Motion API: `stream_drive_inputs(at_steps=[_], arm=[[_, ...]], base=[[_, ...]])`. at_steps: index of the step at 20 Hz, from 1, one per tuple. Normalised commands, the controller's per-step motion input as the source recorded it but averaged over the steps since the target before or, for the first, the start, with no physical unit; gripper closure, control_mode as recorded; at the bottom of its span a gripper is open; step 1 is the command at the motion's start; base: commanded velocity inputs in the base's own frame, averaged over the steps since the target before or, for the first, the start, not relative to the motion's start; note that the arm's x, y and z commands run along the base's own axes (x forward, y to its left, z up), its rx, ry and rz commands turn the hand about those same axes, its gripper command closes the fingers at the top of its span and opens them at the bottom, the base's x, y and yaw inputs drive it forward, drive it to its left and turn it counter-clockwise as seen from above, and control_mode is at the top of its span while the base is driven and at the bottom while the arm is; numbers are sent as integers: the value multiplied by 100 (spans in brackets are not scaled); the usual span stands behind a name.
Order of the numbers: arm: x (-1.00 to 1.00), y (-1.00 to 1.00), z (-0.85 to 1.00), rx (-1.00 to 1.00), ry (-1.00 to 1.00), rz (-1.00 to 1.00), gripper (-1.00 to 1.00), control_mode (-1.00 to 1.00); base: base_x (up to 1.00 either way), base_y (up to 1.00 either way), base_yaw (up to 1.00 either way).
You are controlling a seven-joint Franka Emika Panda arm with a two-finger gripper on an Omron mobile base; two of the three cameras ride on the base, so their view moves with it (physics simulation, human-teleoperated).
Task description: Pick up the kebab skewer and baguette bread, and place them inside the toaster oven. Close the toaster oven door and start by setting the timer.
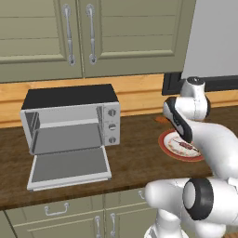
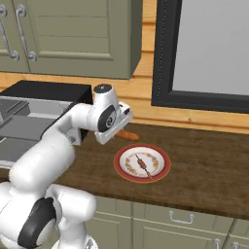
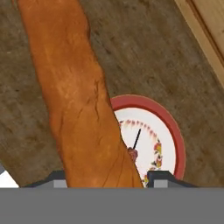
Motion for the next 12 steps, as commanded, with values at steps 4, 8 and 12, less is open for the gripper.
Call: stream_drive_inputs(at_steps=[4,8,12], arm=[[-55,100,46,-1,-4,0,100,-100],[-44,100,54,0,0,0,100,-100],[-12,100,31,0,0,0,100,-100]], base=[[0,0,0],[0,0,0],[0,0,0]])
